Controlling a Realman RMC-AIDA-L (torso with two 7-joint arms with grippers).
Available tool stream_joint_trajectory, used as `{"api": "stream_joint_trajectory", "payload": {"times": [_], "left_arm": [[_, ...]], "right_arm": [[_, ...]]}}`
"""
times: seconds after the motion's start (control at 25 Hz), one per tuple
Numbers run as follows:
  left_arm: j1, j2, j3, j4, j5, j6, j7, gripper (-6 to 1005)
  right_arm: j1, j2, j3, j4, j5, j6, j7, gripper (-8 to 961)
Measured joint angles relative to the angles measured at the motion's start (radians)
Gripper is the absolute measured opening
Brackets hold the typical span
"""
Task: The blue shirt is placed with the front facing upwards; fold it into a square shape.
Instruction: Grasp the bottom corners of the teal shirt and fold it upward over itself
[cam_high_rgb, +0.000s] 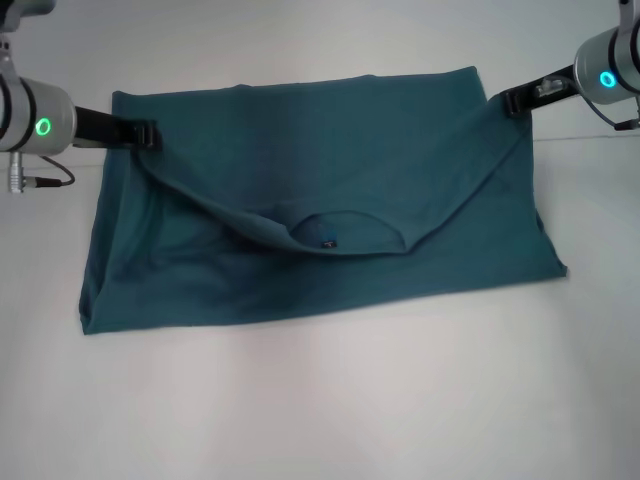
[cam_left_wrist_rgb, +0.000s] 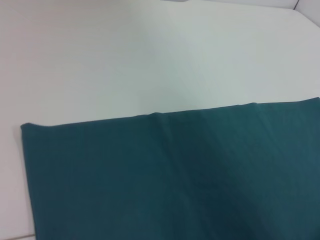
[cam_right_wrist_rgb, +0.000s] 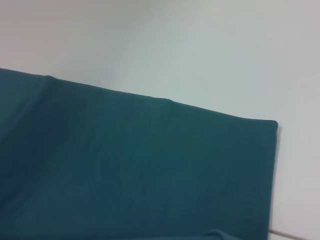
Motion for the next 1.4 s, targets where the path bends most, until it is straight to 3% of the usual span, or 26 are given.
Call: {"api": "stream_joint_trajectory", "payload": {"times": [0.64, 0.8, 1.2, 1.4], "left_arm": [[-0.015, -0.008, 0.008, -0.014, 0.002, -0.043, 0.002, 16], [-0.009, -0.020, 0.008, -0.012, 0.007, -0.052, -0.004, 56], [0.001, -0.012, 0.001, -0.037, 0.025, -0.051, -0.066, 155], [0.014, -0.013, -0.001, -0.030, 0.061, -0.053, -0.116, 356]], "right_arm": [[0.003, 0.000, -0.010, 0.010, -0.003, 0.042, -0.007, 136], [0.000, 0.008, -0.049, 0.012, -0.004, 0.059, -0.010, 141], [-0.006, 0.025, -0.107, 0.025, -0.084, 0.100, 0.002, 152], [-0.008, 0.046, -0.098, 0.026, -0.132, 0.132, 0.007, 354]]}}
